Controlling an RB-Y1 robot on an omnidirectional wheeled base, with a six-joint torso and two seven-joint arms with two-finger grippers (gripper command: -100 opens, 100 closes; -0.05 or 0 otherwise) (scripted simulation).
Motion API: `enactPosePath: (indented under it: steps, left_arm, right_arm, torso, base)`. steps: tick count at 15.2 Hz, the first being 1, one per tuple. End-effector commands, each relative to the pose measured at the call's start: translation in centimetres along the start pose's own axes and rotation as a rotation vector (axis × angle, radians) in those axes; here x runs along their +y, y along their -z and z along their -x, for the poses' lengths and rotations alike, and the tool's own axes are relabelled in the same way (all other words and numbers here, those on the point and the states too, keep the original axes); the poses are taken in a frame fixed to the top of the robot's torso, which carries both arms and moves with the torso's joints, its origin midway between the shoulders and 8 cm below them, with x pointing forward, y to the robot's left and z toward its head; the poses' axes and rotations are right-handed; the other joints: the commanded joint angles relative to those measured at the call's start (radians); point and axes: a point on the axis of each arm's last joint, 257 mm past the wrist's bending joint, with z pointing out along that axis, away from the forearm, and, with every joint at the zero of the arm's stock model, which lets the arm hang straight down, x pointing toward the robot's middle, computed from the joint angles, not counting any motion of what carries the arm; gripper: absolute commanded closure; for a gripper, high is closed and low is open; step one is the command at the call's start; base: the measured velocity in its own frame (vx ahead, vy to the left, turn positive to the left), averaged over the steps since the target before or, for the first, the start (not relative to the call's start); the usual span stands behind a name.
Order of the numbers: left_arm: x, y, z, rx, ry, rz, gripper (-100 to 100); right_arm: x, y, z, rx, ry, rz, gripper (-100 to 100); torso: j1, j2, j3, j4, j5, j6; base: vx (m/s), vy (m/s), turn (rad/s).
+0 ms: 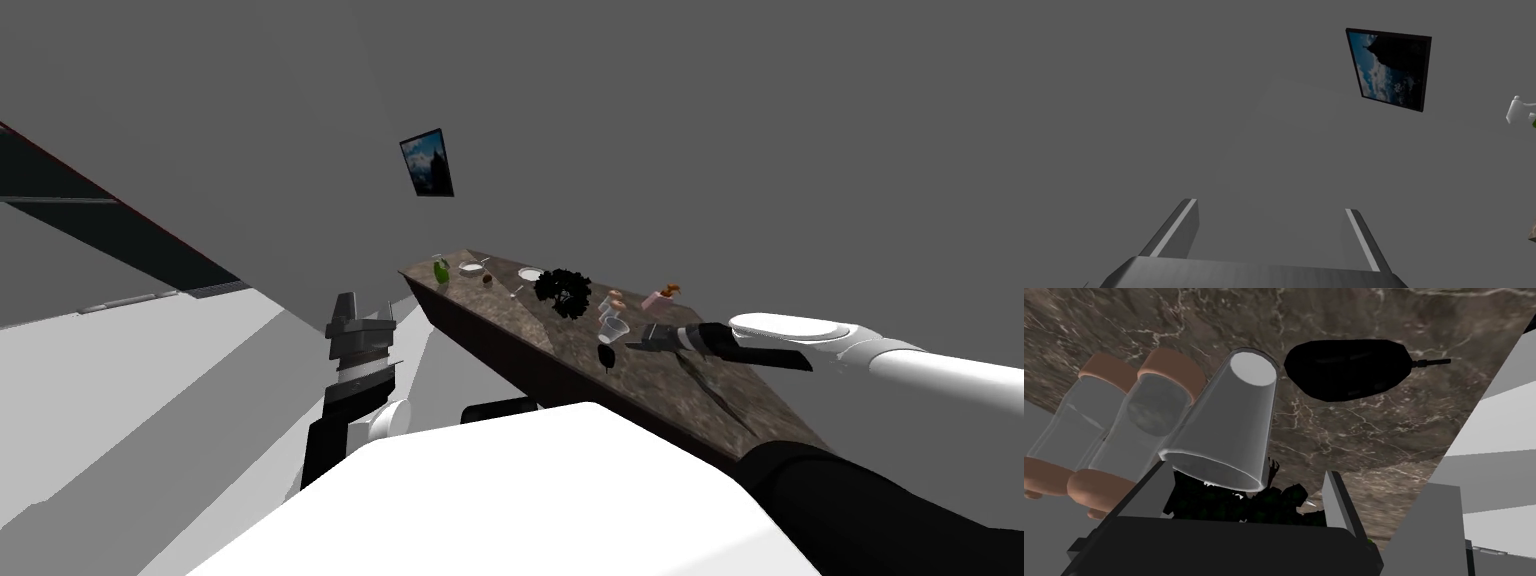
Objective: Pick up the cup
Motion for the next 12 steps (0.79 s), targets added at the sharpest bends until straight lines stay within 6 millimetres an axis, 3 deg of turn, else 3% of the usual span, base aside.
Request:
enactPosePath:
  steps: [1,2,3,4,5,6,9,12]
  left_arm:
    - [0.0,0.0,0.0,0.0,0.0,0.0,0]
    - [0.0,0.0,0.0,0.0,0.0,0.0,0]
    - [0.0,0.0,0.0,0.0,0.0,0.0,0]
    - [0.0,0.0,0.0,0.0,0.0,0.0,0]
    - [0.0,0.0,0.0,0.0,0.0,0.0,0]
    - [0.0,0.0,0.0,0.0,0.0,0.0,0]
    - [0.0,0.0,0.0,0.0,0.0,0.0,0]
    - [0.0,0.0,0.0,0.0,0.0,0.0,0]
  right_arm:
    - [-0.7,0.3,-1.0,0.063,0.043,0.007,-100]
    - [-0.8,0.3,-0.7,0.067,0.054,0.01,-100]
    - [-1.1,0.6,-1.9,0.116,0.077,0.017,-100]
    - [-1.2,0.5,-1.5,0.122,0.092,0.021,-100]
    - [-1.4,0.9,-2.6,0.169,0.112,0.03,-100]
    - [-1.5,0.8,-2.3,0.174,0.126,0.033,-100]
    - [-1.7,1.3,-4.2,0.27,0.174,0.061,-100]
    - [-1.8,1.5,-4.8,0.318,0.206,0.08,-100]
  torso:
    - [0.0,0.0,0.0,0.0,0.0,0.0]
    - [0.0,0.0,0.0,0.0,0.0,0.0]
    - [0.0,0.0,0.0,0.0,0.0,0.0]
    - [0.0,0.0,0.0,0.0,0.0,-0.001]
    - [0.0,0.0,0.0,0.0,0.0,0.0]
    - [0.0,0.0,0.0,0.0,0.0,0.0]
    - [0.0,0.0,0.0,0.0,0.0,0.0]
    - [-0.001,0.0,0.0,0.0,0.0,0.0]
  base:
    - [0.027,0.047,0.079]
    - [0.027,0.044,0.09]
    - [0.038,0.042,0.116]
    - [0.036,0.039,0.091]
    - [0.033,0.045,0.1]
    - [0.032,0.047,0.075]
    - [0.036,0.049,0.083]
    - [0.033,0.032,0.07]
